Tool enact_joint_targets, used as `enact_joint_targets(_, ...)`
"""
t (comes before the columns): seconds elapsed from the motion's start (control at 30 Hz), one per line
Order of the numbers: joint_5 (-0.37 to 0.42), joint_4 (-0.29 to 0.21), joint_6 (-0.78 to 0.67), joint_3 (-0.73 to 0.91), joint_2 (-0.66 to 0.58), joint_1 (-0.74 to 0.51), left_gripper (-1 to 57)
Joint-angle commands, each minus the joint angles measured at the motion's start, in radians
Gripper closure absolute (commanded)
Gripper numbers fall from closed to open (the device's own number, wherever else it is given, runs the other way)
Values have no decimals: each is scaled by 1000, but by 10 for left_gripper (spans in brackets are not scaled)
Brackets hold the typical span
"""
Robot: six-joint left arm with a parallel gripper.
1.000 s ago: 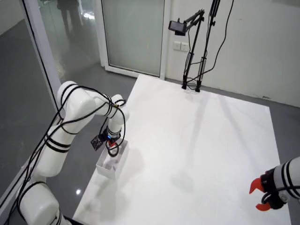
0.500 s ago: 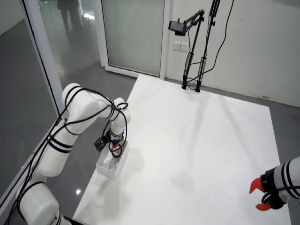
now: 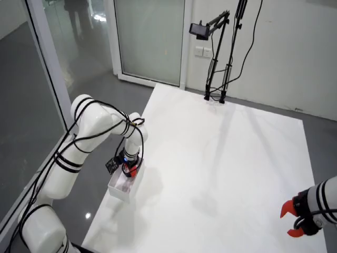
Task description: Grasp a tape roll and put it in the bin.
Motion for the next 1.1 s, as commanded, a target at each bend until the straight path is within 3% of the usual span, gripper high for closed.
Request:
enact_joint_targets(0.03,137,27,0,6,-92,-13,548)
enact_joint_targets(0.07,158,34,0,6,-116,-21,570)
enact_joint_targets(0.3,339,106,0,8,-359,-111,570)
enact_joint_targets(0.57,356,114,8,28,-543,-246,570)
enact_joint_targets(1.1,359,80,17,28,-678,-708,570)
